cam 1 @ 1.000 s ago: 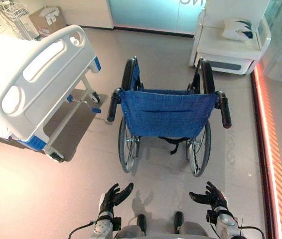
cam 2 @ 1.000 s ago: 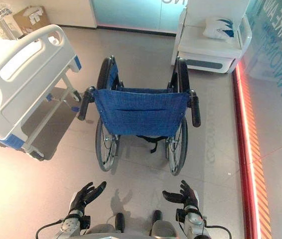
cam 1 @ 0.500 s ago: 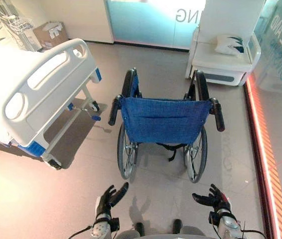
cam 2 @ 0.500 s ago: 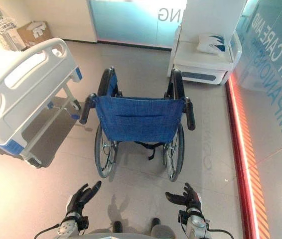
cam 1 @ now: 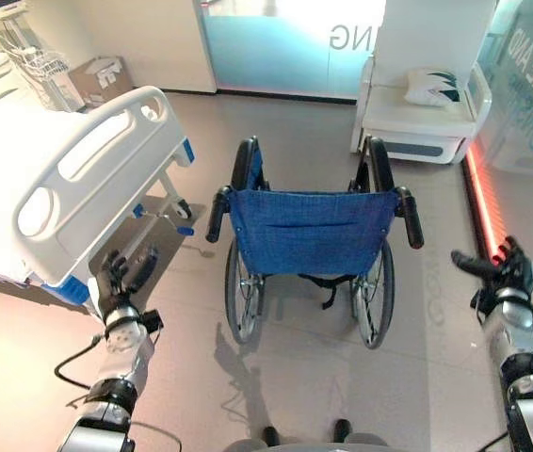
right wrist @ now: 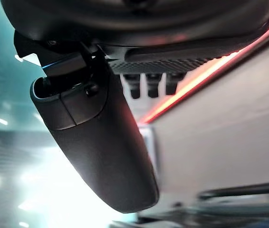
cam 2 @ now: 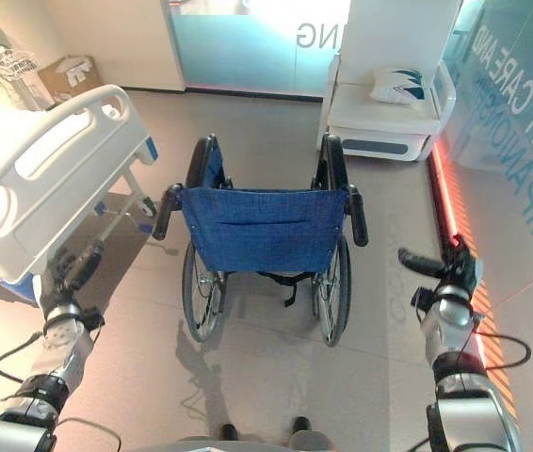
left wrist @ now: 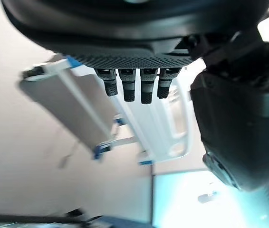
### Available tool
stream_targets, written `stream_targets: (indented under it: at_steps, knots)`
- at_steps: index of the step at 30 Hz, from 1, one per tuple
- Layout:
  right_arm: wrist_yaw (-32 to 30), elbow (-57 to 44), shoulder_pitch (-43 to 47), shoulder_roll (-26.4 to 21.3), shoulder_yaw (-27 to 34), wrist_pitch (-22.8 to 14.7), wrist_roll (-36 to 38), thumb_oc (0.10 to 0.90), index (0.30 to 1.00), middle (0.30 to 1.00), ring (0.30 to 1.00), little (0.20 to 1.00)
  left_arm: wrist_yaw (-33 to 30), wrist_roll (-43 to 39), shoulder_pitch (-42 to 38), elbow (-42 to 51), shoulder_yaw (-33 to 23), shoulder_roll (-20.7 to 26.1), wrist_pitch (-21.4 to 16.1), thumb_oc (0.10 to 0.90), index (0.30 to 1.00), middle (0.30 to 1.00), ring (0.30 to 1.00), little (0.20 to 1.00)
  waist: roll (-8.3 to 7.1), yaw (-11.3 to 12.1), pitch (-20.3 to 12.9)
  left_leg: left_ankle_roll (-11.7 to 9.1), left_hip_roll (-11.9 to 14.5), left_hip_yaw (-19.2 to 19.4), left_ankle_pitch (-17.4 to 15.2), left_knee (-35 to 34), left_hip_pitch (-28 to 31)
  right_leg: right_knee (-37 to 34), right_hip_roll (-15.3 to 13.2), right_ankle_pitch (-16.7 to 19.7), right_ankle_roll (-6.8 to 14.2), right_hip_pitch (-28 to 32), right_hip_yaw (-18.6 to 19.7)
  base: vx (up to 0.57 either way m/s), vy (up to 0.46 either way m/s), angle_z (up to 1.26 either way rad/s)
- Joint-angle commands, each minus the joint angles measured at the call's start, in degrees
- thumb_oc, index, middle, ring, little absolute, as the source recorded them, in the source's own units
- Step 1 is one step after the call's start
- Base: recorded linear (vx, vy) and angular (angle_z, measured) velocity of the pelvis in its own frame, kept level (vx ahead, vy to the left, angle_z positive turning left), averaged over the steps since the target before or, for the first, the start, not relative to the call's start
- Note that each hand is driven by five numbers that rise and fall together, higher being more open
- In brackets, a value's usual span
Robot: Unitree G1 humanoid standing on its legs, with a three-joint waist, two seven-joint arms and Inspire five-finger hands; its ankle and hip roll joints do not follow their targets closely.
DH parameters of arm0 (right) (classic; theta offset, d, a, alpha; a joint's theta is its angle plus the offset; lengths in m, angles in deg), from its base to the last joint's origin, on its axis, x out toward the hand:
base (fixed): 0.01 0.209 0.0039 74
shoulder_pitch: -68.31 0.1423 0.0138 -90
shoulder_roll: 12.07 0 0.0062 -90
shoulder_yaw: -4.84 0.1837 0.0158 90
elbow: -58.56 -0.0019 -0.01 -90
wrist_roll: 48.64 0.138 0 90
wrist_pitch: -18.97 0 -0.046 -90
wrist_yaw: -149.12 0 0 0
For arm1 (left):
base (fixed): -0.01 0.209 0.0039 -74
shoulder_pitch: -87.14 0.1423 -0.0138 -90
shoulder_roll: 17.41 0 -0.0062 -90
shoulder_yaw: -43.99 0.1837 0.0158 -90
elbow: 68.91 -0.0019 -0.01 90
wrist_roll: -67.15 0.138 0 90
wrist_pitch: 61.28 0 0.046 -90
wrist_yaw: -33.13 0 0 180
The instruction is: Push the wheelchair next to the bed
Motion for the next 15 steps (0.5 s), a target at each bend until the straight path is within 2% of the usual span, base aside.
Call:
stream_targets:
  at_steps: [1,5,9,15]
  knots:
    - [-6.2,-4.1,10.0,-6.8,-4.2,-2.7,-0.7,0.800,0.900,0.900,0.900,0.900,-2.9,-1.9,-10.4,3.3,2.9,6.0,-5.1,0.800,0.900,0.900,0.900,0.900,-0.06,0.3,-0.7,-0.7,-1.6,-1.3,-7.3,5.6,-4.4,8.7,-0.7,-8.4,-1.2,-4.2,-1.8,-0.04,-0.004,0.03]
    - [-7.1,-6.9,13.9,-7.9,-6.9,-2.2,-2.1,0.800,0.900,0.900,0.900,0.900,-1.6,-2.2,-14.4,5.3,4.1,7.6,-7.0,0.800,0.900,0.900,0.900,0.900,-0.21,0.4,-0.3,-0.8,-1.7,-1.6,-7.1,5.5,-4.8,8.2,-0.6,-8.2,-1.3,-4.3,-1.9,-0.02,-0.007,0.04]
    - [-5.5,-9.5,16.6,-7.5,-8.8,-2.2,-1.5,0.800,0.900,0.900,0.900,0.900,4.1,-2.4,-17.1,8.0,5.6,8.1,-9.0,0.800,0.900,0.900,0.900,0.900,-0.40,0.7,0.1,-0.9,-1.7,-1.8,-7.1,5.6,-5.5,7.9,-0.5,-8.1,-1.3,-4.5,-2.1,-0.04,-0.022,-0.02]
    - [1.7,-17.6,15.0,-7.7,-11.9,1.3,-3.3,0.800,0.900,0.900,0.900,0.900,15.1,0.3,-17.5,14.2,8.3,9.8,-6.1,0.800,0.900,0.900,0.900,0.900,-0.76,0.8,1.3,-0.8,-1.7,-2.1,-6.5,4.9,-6.3,7.5,-0.1,-7.5,-1.3,-5.4,-1.7,-0.05,-0.006,0.00]
